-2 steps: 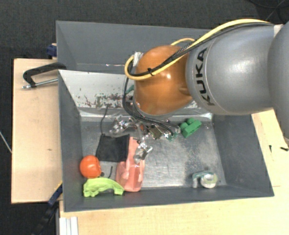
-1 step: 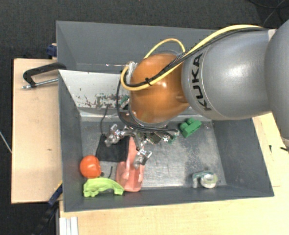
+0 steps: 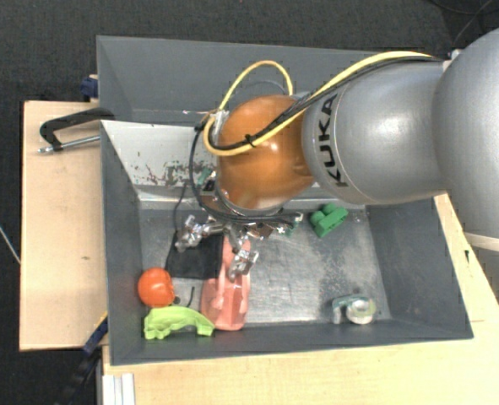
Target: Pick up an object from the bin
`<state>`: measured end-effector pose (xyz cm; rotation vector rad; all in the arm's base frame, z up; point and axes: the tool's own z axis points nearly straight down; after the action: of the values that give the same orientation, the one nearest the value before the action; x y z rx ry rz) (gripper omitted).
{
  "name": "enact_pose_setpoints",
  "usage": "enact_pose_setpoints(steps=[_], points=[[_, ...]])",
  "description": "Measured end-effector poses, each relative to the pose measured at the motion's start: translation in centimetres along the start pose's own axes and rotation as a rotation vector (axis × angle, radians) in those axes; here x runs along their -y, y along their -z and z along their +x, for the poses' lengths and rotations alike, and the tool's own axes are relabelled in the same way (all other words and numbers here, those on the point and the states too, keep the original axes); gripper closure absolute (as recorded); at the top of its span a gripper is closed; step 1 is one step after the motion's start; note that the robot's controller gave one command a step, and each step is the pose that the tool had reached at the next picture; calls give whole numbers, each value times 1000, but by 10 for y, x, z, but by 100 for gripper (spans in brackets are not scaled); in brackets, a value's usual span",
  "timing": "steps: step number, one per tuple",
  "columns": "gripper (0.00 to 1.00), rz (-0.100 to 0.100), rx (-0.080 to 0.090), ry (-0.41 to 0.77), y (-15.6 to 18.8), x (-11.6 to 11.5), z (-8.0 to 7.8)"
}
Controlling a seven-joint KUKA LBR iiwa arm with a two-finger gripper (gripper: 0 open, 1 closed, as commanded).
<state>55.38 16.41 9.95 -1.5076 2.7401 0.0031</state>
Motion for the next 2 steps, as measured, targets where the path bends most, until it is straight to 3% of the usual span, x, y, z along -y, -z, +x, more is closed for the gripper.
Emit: enact_pose_setpoints(steps=[1, 2], points=[[100, -11, -30, -32, -4, 2, 8], [100, -11, -30, -32, -4, 2, 8]])
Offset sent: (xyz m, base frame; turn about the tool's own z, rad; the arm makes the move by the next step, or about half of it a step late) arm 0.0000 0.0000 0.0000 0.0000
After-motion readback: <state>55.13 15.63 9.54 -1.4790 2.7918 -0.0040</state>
